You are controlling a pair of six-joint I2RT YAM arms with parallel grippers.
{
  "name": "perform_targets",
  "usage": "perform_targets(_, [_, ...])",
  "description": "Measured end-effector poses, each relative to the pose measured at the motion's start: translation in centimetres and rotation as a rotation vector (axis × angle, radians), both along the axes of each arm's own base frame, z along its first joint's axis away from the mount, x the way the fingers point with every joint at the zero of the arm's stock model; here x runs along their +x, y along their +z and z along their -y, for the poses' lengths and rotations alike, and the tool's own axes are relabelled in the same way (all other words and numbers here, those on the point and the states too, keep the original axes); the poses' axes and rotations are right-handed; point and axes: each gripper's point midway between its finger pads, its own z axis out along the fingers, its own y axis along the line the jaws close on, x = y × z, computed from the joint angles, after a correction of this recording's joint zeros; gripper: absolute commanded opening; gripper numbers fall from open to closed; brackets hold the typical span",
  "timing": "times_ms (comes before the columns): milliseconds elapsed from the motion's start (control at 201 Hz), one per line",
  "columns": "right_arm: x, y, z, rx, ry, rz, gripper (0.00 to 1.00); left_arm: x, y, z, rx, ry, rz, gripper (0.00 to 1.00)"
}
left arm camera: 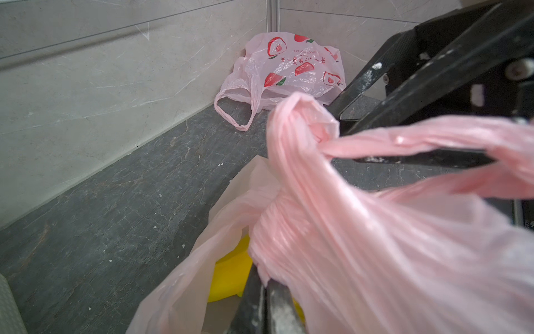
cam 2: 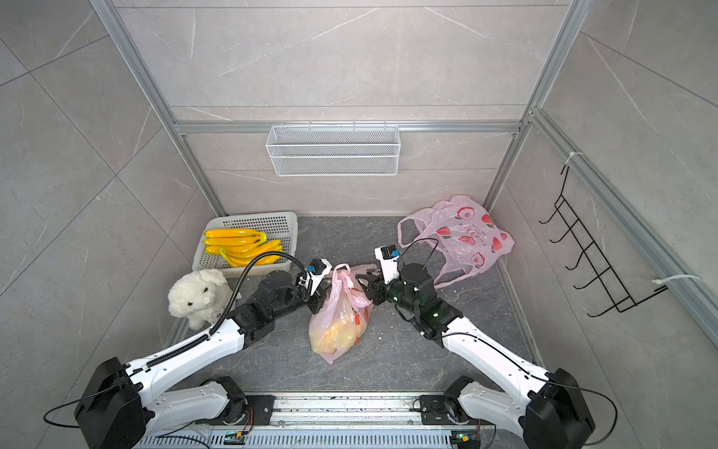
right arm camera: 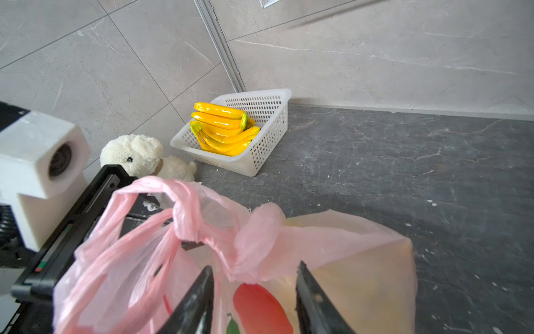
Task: Place the banana into a plastic bag & tie a knot
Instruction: Cross the plastic bag at the center of the board, then tie the plastic bag at the center of the board.
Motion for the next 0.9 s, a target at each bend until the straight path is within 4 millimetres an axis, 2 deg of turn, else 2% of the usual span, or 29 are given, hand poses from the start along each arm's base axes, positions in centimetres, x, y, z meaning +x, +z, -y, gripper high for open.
perform_targets(189, [-3.3,1.9,0.4,-0.007,0.082,0.043,0.66,0.0,-0.1,0.0,0.000,0.001,-0.005,0.00])
perform_targets(309, [-6.0,3.0,-0.5,-0.018,0.166,0.073,0.70,-0.1,-0.2,0.0,0.000,0.002,-0.012,0.00])
perform_targets(418, [-7.4,4.3,-1.4,-0.023,0.208,0.100,0.71,-0.1,-0.2,0.0,-0.002,0.002,-0.018,0.00])
perform_targets(547, [-7.3,5.0,-1.9,-0.033,0.199,0.120,0.71,-0.3,-0.4,0.0,-0.001,-0.005,-0.028,0.00])
perform_targets(707, [-6.0,4.4,-2.9,-0.067,0.175,0.102,0.68,-0.5,-0.4,0.2,-0.002,-0.013,-0.033,0.00])
perform_targets(846, [-5.2,2.8,-3.9,-0.110,0.170,0.071,0.59,-0.6,-0.4,0.3,-0.003,-0.020,-0.036,0.00])
perform_targets(896, [-4.9,2.2,-4.1,-0.121,0.163,0.060,0.50,-0.7,-0.4,0.4,-0.003,-0.022,-0.036,0.00])
